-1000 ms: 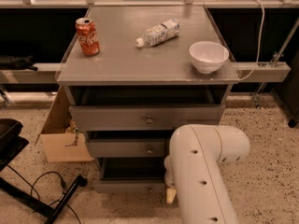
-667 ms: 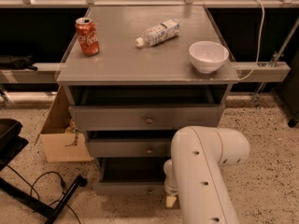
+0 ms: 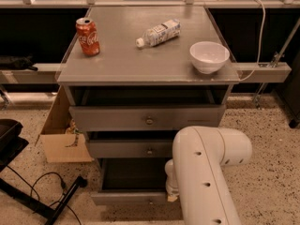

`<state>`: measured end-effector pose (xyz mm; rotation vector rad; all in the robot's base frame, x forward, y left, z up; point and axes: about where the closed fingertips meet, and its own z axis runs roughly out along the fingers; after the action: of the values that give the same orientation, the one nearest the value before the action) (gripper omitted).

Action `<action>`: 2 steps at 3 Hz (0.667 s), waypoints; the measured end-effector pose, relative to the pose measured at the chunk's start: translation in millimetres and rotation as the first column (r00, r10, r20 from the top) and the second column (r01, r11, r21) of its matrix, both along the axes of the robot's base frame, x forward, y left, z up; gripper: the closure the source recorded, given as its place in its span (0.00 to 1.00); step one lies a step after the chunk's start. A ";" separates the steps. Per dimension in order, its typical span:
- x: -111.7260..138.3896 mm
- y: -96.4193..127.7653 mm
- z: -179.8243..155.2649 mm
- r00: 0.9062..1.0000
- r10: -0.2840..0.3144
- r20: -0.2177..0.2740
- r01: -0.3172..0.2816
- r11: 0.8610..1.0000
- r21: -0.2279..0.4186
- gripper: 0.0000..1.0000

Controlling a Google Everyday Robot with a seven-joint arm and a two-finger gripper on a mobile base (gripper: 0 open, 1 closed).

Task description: Open bottom drawer

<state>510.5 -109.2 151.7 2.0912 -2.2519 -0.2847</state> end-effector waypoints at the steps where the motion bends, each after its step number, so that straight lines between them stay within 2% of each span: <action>1: -17.3 -4.0 -0.7 0.999 -0.003 -0.040 0.003 1.000 0.016 1.00; 2: -17.5 -3.9 -0.7 0.999 -0.003 -0.040 0.003 1.000 0.016 1.00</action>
Offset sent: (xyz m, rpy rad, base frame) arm -0.2489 -0.0676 0.0050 0.1262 0.4583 -0.1126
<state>493.0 -113.1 151.0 2.0705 -2.2381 -0.3431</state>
